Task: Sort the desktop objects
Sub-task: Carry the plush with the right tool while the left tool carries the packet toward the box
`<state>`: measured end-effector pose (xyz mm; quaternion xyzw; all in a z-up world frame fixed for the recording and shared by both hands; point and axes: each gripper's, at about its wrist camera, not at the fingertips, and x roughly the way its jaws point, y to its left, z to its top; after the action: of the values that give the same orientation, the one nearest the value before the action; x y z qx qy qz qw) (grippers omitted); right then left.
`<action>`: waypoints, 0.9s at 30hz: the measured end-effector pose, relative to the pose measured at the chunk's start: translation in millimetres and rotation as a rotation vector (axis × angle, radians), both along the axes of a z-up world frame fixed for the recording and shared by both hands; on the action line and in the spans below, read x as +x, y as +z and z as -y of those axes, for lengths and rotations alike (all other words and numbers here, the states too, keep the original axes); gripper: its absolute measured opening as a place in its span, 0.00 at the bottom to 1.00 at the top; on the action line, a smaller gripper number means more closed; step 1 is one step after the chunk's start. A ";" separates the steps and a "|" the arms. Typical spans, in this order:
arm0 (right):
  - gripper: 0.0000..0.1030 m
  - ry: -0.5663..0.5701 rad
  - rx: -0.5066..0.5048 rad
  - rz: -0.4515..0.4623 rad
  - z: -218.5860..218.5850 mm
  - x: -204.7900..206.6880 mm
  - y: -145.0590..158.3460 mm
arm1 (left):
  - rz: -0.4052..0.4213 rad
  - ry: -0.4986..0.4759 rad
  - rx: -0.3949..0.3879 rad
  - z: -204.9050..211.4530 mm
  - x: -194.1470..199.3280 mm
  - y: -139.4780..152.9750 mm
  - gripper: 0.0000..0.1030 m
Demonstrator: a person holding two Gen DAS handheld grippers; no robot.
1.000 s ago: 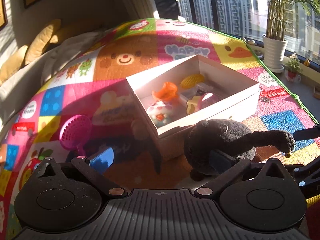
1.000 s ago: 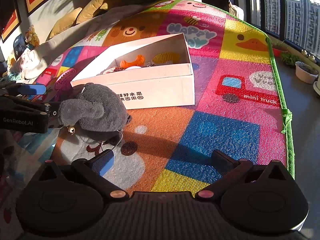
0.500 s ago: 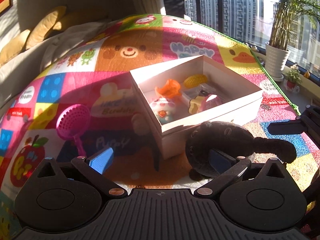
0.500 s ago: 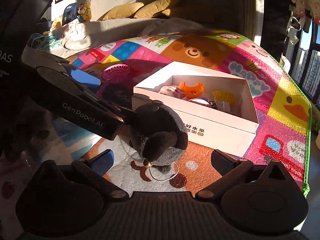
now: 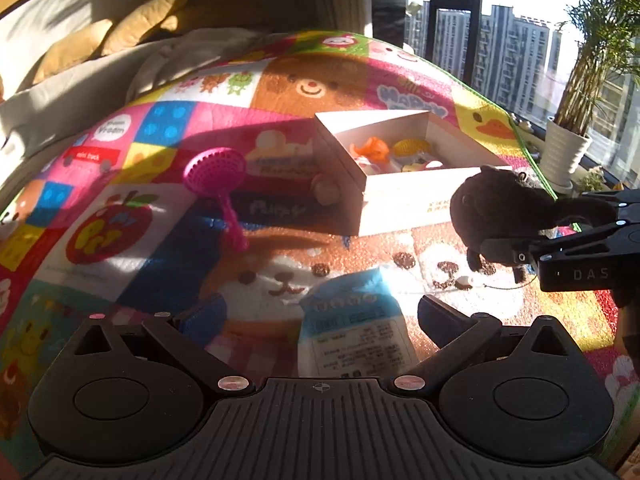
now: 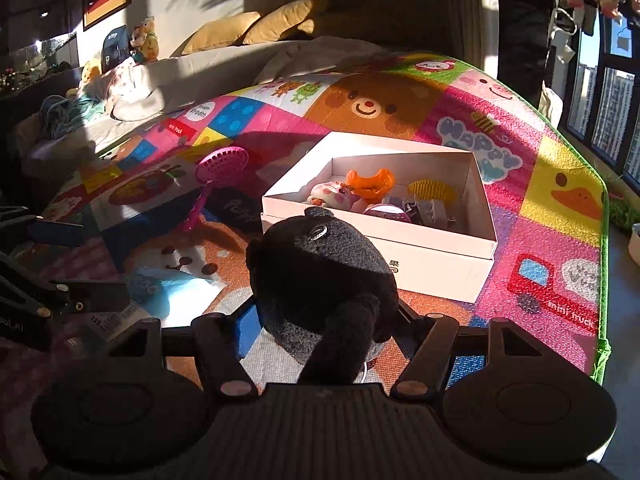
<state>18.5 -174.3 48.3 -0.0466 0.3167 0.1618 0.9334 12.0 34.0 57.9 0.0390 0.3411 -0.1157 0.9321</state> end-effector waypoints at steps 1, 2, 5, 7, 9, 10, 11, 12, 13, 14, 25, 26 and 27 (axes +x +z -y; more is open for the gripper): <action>0.65 -0.003 -0.004 -0.003 2.4 -7.0 2.1 | -0.014 -0.006 0.005 4.9 -3.0 -7.1 1.00; 0.65 -0.004 -0.011 -0.002 4.7 -16.2 4.0 | -0.025 -0.002 0.006 9.8 -4.7 -14.1 1.00; 0.65 -0.012 -0.033 -0.002 7.9 -36.2 6.4 | -0.020 0.001 0.008 21.0 -3.8 -25.7 1.00; 0.65 -0.027 -0.034 -0.022 9.8 -44.6 5.4 | 0.001 0.023 0.033 27.8 -2.4 -31.1 1.00; 0.65 -0.044 -0.042 -0.037 11.8 -53.4 3.0 | 0.013 0.032 0.044 32.2 -2.6 -33.9 0.94; 0.65 -0.051 -0.045 -0.043 12.6 -57.7 1.5 | 0.012 0.036 0.047 33.4 -2.9 -35.0 0.78; 0.65 -0.054 -0.044 -0.047 13.4 -61.2 0.7 | 0.011 0.044 0.056 34.2 -3.3 -35.9 0.72; 0.65 -0.057 -0.038 -0.052 14.5 -66.7 -0.2 | 0.015 0.048 0.053 33.4 -4.9 -35.9 0.68; 0.65 -0.057 -0.031 -0.055 15.8 -71.8 -1.0 | 0.019 0.051 0.039 31.4 -7.9 -34.8 0.66; 0.65 -0.057 -0.024 -0.055 16.6 -76.4 -1.5 | 0.018 0.050 0.024 29.3 -11.1 -32.8 0.63; 0.65 -0.043 0.008 -0.028 19.1 -107.9 10.5 | 0.121 -0.059 0.062 46.6 -67.3 0.6 0.59; 0.65 -0.043 0.010 -0.025 19.6 -109.2 12.8 | 0.138 -0.067 0.069 48.9 -70.5 6.2 0.59; 0.65 -0.044 0.014 -0.019 19.8 -110.4 17.1 | 0.160 -0.074 0.078 51.0 -72.7 12.8 0.59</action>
<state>-91.9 -194.1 65.4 -0.0315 0.3251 0.1439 0.9341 -60.7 -17.0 70.7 0.0970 0.2682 -0.1333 0.9492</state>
